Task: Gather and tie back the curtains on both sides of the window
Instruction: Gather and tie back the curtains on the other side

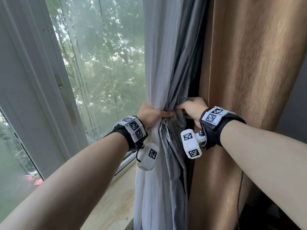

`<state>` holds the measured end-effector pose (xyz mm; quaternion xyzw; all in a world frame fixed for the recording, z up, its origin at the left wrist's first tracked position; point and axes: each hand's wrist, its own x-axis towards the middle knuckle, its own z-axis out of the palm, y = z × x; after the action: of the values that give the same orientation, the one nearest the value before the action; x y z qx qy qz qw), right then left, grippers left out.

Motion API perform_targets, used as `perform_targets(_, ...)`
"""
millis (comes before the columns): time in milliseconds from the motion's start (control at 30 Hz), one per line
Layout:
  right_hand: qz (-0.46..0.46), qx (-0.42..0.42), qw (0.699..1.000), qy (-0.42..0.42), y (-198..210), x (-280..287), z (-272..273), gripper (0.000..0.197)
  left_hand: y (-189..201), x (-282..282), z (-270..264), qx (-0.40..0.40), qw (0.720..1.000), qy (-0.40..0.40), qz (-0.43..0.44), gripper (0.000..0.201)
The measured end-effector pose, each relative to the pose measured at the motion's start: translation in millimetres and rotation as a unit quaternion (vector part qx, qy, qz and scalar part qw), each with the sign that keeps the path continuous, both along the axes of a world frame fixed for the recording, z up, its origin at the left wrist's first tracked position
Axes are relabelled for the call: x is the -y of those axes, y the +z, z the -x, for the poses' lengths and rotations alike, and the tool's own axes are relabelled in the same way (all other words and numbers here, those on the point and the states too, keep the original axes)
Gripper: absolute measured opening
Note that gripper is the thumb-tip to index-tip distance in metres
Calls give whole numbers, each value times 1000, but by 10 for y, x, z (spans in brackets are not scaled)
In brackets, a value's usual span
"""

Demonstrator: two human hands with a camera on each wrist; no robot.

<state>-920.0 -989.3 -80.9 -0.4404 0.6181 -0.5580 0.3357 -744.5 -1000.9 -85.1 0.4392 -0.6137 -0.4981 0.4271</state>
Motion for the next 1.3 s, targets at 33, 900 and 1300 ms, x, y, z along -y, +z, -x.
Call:
perform_targets(33, -1, 7, 1000, 5, 46, -54, -32, 30, -3, 3, -10, -15, 1000, 19, 5, 33)
perform_targets(900, -89, 62, 992, 70, 151, -144, -193, 60, 84, -33, -88, 68, 997, -39, -20, 33)
perform_targets(1300, -17, 4, 1000, 12, 23, -14, -197, 27, 30, 44, -118, 16, 1000, -3, -10, 36)
